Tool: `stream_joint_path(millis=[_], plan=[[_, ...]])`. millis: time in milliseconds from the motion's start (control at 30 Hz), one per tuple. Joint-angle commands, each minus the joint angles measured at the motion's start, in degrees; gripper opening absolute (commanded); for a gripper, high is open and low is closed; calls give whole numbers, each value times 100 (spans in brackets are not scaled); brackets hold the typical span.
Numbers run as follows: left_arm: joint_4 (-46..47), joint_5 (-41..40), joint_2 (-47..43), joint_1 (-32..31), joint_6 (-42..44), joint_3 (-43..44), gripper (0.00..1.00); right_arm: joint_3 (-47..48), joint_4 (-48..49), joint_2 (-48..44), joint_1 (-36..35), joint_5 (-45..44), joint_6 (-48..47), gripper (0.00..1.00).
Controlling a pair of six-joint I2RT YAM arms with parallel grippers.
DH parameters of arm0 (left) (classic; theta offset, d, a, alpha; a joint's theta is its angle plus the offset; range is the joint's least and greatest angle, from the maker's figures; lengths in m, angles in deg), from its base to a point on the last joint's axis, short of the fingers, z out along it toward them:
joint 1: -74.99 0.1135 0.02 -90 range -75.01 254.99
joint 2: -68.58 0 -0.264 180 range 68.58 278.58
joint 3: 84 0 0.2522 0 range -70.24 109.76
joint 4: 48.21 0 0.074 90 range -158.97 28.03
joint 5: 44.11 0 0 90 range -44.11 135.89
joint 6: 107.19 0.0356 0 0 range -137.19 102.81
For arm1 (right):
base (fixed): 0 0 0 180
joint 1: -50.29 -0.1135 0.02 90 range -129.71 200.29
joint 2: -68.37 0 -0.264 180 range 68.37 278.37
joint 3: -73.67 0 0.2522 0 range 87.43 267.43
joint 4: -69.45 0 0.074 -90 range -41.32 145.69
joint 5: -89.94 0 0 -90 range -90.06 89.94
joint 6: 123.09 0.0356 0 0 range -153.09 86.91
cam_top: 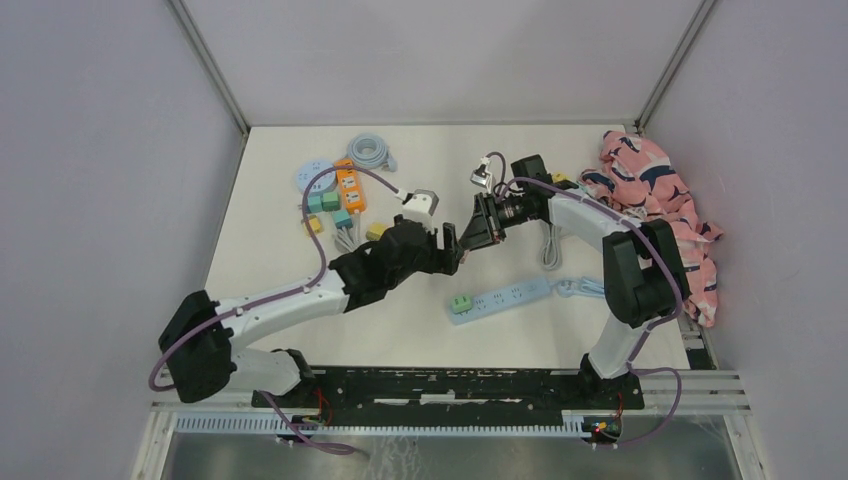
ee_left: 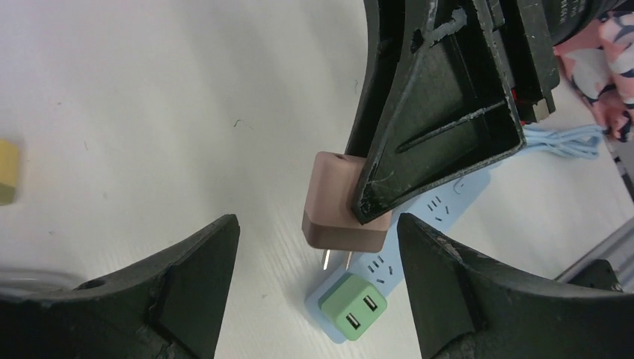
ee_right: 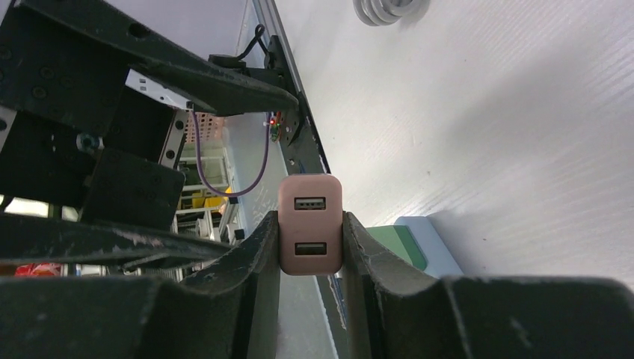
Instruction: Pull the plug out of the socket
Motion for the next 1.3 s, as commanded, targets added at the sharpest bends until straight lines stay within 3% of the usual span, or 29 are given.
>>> stream_joint_path(millis=[0, 333, 500, 600, 700, 800, 900, 1167, 1267], plan=[[-1017, -939, 564, -323, -257, 864, 84, 131, 195, 52, 69, 179, 179, 6], [-597, -682, 1002, -361, 195, 996, 83, 156, 145, 100, 98, 231, 174, 7], [-611, -644, 1309, -362, 279, 1192, 72, 147, 143, 86, 96, 247, 166, 7], [-615, -702, 1390, -362, 333, 1240, 55, 145, 146, 86, 96, 253, 166, 8], [-607, -757, 1381, -358, 391, 1244, 48, 145, 128, 103, 97, 258, 159, 11], [-528, -746, 1337, -353, 494, 1165, 33, 147, 88, 89, 96, 233, 123, 19], [-423, -772, 1257, -345, 573, 995, 17, 187, -38, 45, 96, 169, -26, 34], [145, -1280, 588, -147, 155, -240, 12, 301, -382, -207, 217, -66, -654, 63], [388, -1288, 249, 78, -27, -775, 11, 278, -368, -264, 268, -71, -703, 64]])
